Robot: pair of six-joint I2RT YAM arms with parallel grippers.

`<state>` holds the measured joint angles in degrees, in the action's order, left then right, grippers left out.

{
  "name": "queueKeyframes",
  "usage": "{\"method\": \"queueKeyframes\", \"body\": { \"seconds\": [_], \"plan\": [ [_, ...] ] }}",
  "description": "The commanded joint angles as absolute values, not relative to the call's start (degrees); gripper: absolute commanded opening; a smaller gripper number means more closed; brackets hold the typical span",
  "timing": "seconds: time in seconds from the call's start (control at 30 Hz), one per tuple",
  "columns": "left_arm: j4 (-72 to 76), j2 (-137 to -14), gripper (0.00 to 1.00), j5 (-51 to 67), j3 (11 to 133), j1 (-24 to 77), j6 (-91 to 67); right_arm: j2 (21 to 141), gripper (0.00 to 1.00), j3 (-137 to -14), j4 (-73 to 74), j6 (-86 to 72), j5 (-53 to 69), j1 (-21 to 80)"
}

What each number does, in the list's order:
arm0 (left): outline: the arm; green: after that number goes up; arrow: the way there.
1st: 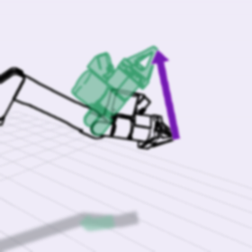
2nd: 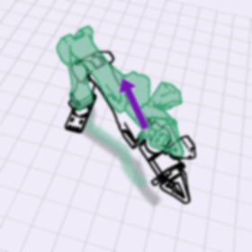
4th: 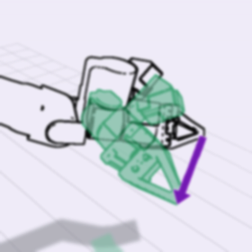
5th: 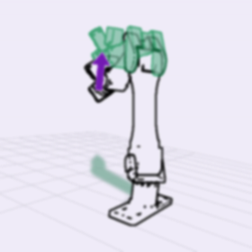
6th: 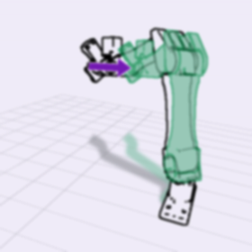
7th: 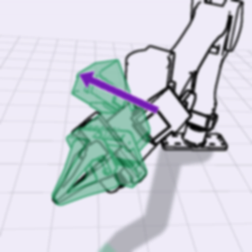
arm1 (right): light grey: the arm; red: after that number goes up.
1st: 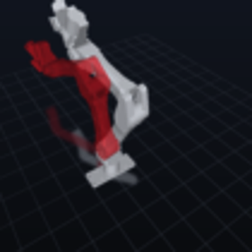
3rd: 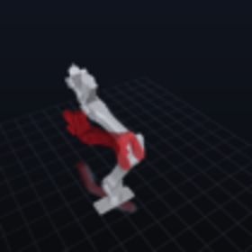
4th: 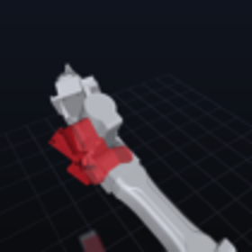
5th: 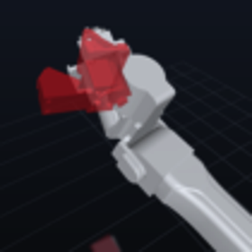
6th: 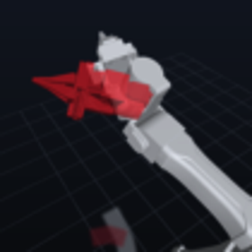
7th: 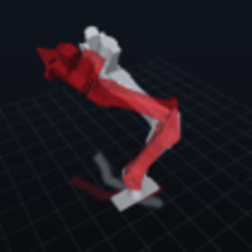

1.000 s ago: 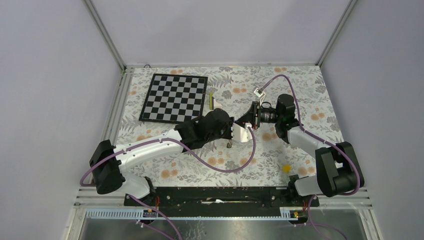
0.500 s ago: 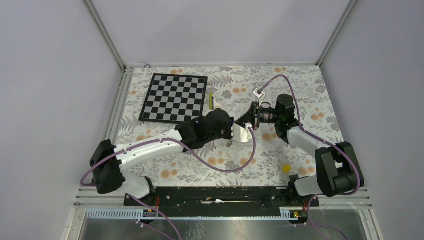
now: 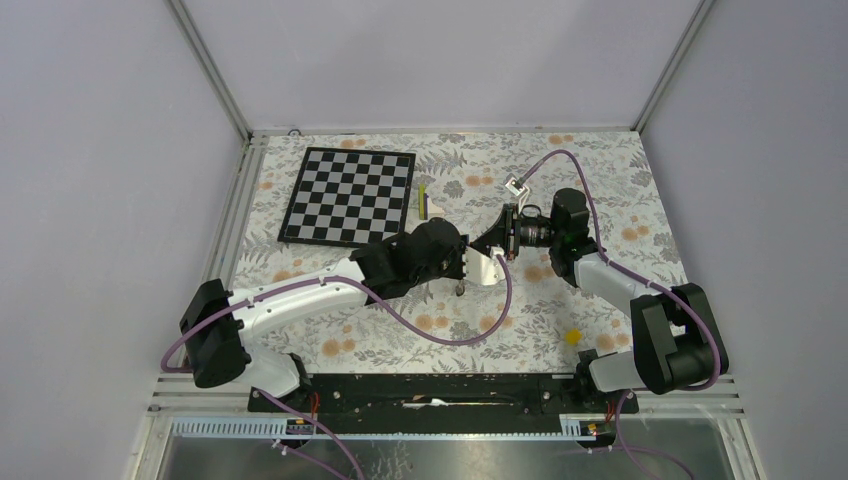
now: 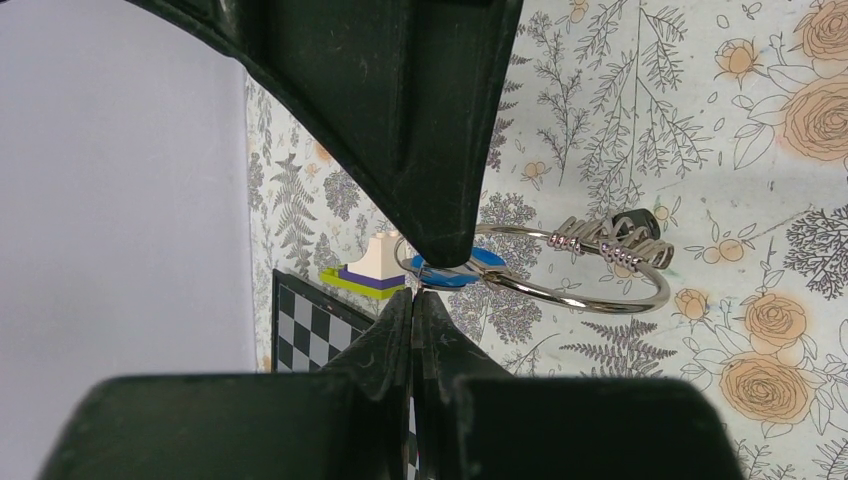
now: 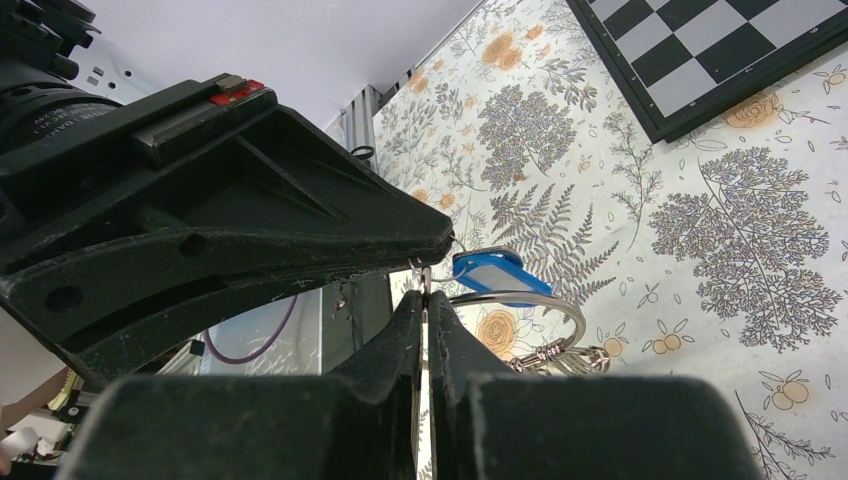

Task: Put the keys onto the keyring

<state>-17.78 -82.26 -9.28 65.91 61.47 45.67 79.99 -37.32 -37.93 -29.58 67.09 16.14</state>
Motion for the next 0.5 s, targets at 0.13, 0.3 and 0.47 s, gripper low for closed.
{"method": "queueKeyframes", "body": {
  "seconds": [0.13,0.3,0.47],
  "plan": [
    [-14.0,-82.9,0.00,-9.0,68.5,62.4,45.9,80.1,0.00,-39.5,-37.4,-27.8,68.2,17.7],
    [-14.0,-82.9,0.00,-9.1,68.5,62.5,45.9,79.8,0.00,-39.7,-36.5,-26.8,68.0,17.7],
    [-14.0,-83.1,0.00,-9.3,68.9,62.6,45.7,80.2,0.00,-39.8,-36.4,-26.7,68.0,17.8]
  ]
}}
